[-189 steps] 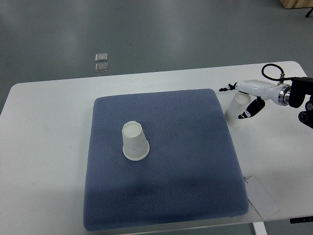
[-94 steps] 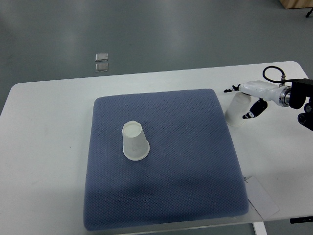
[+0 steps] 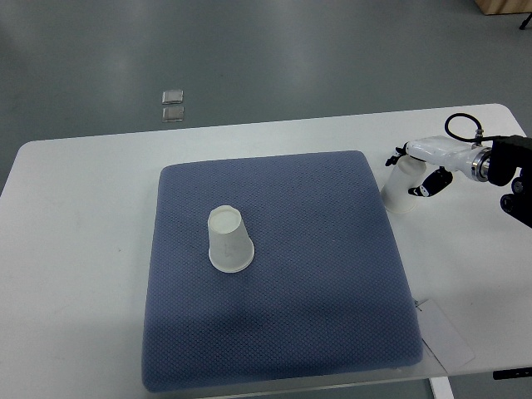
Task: Stack paper cups
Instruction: 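Lower the right hand onto the standing white cup and close fingers, then lift the cup with the right hand and carry it over the inverted cup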
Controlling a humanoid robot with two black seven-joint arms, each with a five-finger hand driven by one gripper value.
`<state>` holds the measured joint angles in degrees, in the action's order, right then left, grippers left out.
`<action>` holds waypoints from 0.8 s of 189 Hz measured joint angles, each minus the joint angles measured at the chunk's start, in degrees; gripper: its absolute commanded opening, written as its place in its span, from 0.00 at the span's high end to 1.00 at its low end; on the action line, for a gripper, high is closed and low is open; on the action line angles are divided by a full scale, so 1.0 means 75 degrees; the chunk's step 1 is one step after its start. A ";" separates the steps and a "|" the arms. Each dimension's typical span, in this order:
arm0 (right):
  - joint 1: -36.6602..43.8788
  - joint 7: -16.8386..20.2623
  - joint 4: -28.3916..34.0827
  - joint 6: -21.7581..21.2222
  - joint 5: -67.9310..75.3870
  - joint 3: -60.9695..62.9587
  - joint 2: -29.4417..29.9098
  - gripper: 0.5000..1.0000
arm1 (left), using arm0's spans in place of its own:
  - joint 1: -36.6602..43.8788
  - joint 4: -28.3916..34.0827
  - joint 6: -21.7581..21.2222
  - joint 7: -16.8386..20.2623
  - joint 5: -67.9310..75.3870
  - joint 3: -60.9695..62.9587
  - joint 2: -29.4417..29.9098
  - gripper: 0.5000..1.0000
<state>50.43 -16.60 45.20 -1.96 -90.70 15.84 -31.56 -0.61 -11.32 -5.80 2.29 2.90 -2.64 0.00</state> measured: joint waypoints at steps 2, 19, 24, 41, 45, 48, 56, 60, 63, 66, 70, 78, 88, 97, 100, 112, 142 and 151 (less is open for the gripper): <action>0.0001 0.0000 -0.0001 0.0001 0.0000 0.0000 0.0000 0.72 | 0.0000 0.0000 0.0000 0.0000 0.0000 0.0000 0.0000 0.00; 0.0002 -0.0009 -0.0004 0.0005 0.0000 -0.0002 0.0001 0.90 | 0.0000 0.0000 0.0000 0.0000 0.0000 0.0000 0.0000 0.00; 0.0002 -0.0013 -0.0004 0.0008 0.0000 -0.0002 0.0001 0.95 | 0.0000 0.0000 0.0000 0.0000 0.0000 0.0000 0.0000 0.00; 0.0003 -0.0024 -0.0008 0.0015 0.0001 -0.0002 -0.0004 0.97 | 0.0000 0.0000 0.0000 0.0000 0.0000 0.0000 0.0000 0.00; 0.0003 -0.0027 -0.0009 0.0017 0.0003 -0.0002 -0.0010 0.96 | 0.0000 0.0000 0.0000 0.0000 0.0000 0.0000 0.0000 0.00; 0.0004 -0.0030 -0.0010 0.0018 0.0006 -0.0002 -0.0017 0.96 | 0.0000 0.0000 0.0000 0.0000 0.0000 0.0000 0.0000 0.00; 0.0019 -0.0040 -0.0011 0.0018 0.0016 -0.0002 -0.0046 0.95 | 0.0000 0.0001 0.0000 0.0000 0.0000 0.0000 0.0000 0.00; 0.0031 -0.0045 -0.0011 0.0018 0.0022 -0.0001 -0.0065 0.95 | 0.0000 0.0001 0.0000 0.0000 0.0000 0.0000 0.0000 0.00; 0.0039 -0.0051 -0.0011 0.0018 0.0027 0.0000 -0.0080 0.95 | 0.0000 0.0001 0.0000 0.0000 0.0000 0.0000 0.0000 0.00; 0.0047 -0.0059 -0.0011 0.0018 0.0032 0.0003 -0.0095 0.95 | 0.0000 0.0000 0.0000 0.0000 0.0000 0.0000 0.0000 0.00; 0.0067 -0.0083 -0.0010 0.0017 0.0043 0.0009 -0.0122 0.94 | 0.0000 0.0000 0.0000 0.0000 0.0000 0.0000 0.0000 0.00; 0.0137 -0.0147 -0.0004 -0.0001 0.0066 0.0019 -0.0169 0.94 | 0.0000 0.0000 0.0000 0.0000 0.0000 0.0000 0.0000 0.00; 0.0294 -0.0250 0.0019 -0.0046 0.0110 0.0040 -0.0247 0.94 | 0.0000 0.0000 0.0000 0.0000 0.0000 0.0000 0.0000 0.00; 0.0497 -0.0363 0.0049 -0.0093 0.0177 0.0061 -0.0362 0.94 | 0.0000 0.0001 0.0000 0.0000 0.0000 0.0000 0.0000 0.00; 0.0561 -0.0399 0.0060 -0.0110 0.0207 0.0067 -0.0404 0.94 | 0.0000 0.0000 0.0000 0.0000 0.0000 0.0000 0.0000 0.00; 0.0829 -0.0548 0.0151 -0.0224 0.0356 0.0091 -0.0583 0.94 | 0.0000 0.0001 0.0000 0.0000 0.0000 0.0000 0.0000 0.00; 0.1771 -0.0781 0.0825 -0.0838 0.0979 0.0127 -0.1120 0.95 | 0.0000 0.0000 0.0000 0.0000 0.0000 0.0000 0.0000 0.00; 0.2058 -0.0792 0.1115 -0.0992 0.1180 0.0127 -0.1194 0.95 | 0.0000 0.0001 0.0000 0.0000 0.0000 0.0000 0.0000 0.00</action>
<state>65.87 -22.53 53.56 -9.40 -81.85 16.79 -40.51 -0.62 -11.32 -5.80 2.28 2.90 -2.64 0.00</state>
